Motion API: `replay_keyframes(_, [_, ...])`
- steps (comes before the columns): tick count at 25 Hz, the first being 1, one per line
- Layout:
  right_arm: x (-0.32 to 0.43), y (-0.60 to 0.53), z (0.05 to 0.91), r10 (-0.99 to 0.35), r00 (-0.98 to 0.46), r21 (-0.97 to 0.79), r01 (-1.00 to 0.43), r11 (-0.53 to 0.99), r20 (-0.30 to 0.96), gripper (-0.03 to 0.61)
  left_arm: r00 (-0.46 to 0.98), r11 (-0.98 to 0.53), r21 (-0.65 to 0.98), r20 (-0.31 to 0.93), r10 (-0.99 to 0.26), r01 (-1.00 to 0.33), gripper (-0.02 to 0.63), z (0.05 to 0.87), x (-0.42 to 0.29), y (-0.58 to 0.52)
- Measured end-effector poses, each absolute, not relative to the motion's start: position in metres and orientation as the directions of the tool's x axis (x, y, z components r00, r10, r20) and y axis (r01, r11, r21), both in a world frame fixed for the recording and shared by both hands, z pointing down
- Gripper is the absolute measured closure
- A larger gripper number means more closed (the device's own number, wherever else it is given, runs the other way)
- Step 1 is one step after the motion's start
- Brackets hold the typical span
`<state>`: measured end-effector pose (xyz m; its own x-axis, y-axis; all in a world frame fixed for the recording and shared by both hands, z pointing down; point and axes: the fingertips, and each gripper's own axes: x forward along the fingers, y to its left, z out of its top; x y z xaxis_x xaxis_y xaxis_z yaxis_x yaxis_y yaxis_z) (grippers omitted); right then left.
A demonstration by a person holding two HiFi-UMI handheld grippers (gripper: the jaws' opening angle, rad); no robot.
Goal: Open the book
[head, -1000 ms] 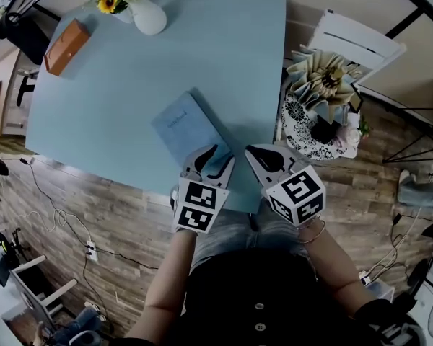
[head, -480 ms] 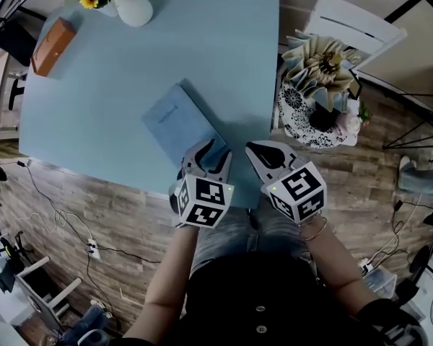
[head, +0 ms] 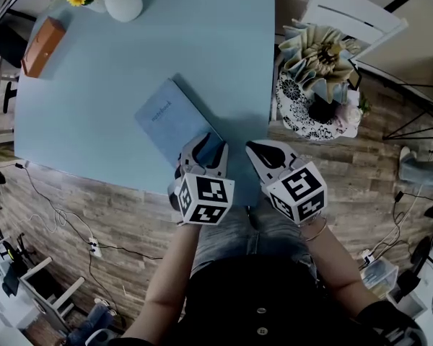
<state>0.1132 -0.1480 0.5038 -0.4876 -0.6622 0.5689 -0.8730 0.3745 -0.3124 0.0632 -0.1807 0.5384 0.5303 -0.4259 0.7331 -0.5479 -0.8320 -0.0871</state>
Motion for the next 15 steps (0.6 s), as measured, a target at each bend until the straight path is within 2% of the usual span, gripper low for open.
replay_keyframes(15, [0.109,-0.138,0.514,-0.662,-0.482,-0.338,-0.876,0.344,0.574,0.572,0.481,-0.830,-0.133,0.761,-0.436,-0.542,0.489,0.556,0.067,-0.185])
